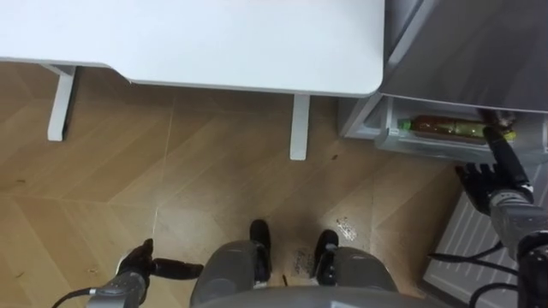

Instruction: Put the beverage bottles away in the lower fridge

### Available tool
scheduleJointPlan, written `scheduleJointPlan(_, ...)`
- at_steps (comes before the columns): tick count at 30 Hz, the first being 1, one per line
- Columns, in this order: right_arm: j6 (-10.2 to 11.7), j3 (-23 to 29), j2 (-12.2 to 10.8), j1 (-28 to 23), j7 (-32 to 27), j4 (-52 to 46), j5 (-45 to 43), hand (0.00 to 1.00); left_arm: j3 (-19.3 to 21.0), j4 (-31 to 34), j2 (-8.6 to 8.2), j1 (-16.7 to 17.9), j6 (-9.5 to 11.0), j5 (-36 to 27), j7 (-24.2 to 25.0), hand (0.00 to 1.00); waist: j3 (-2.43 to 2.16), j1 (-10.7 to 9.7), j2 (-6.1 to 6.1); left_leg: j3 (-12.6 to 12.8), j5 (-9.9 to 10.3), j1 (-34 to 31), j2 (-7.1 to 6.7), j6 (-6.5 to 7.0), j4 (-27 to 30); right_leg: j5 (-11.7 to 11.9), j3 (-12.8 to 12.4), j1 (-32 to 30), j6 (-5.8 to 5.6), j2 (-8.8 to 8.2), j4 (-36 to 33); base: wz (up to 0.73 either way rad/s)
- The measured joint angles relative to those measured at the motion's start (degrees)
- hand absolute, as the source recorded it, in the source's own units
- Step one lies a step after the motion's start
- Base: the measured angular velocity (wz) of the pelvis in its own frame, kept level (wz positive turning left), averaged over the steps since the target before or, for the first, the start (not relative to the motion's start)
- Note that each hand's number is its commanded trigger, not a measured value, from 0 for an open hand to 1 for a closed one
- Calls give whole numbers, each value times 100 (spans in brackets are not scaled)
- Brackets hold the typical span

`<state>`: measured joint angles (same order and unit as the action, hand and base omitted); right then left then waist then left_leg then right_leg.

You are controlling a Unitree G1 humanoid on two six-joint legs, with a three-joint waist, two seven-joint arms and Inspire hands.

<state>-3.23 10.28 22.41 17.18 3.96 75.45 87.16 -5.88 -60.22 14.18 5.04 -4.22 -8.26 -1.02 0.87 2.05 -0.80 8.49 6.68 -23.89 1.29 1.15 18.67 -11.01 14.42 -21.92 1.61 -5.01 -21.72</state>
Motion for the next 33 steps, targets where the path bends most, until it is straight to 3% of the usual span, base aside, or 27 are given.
scheduleJointPlan(5,23,13,-117,-33,-304,-36,12,0,18,-52,-9,-2,51,10,-149,0,41,-19,73,12,56,-257,-84,17,328,-247,-22,-349,6,-185,-557,6)
scheduleJointPlan(8,41,50,-121,-18,-454,-110,32,0,7,-66,4,1,35,167,-254,0,71,28,121,-44,367,-677,-87,17,1059,-576,-98,-777,19,-309,-1308,2)
scheduleJointPlan(12,70,49,-124,17,-511,-188,76,0,-19,-116,27,48,-66,166,-320,0,71,37,132,-137,853,-1317,-8,28,2146,-980,-154,-1340,47,-425,-2275,0)
scheduleJointPlan(17,146,-8,-85,366,-643,-249,96,0,-348,-113,94,12,-147,108,-348,0,64,-19,148,-256,1342,-2264,12,59,3431,-1451,-192,-2181,91,-576,-3519,5)
scheduleJointPlan(23,249,-43,189,821,-644,-426,6,0,-347,-117,104,-63,-183,119,-318,0,63,-15,149,-155,1762,-3426,-10,175,4810,-1919,-391,-3382,118,-873,-4999,5)
scheduleJointPlan(27,246,-57,412,1120,-733,-730,47,0,-333,-56,142,-33,-195,134,-317,0,63,-20,155,-98,2001,-3980,0,237,5559,-2200,-596,-3985,82,-986,-5788,1)
scheduleJointPlan(33,288,-252,553,1129,-756,-878,41,0,-334,79,220,-57,-162,120,-187,0,87,-44,225,-85,2189,-4507,21,316,6307,-2398,-722,-4503,53,-1093,-6520,3)
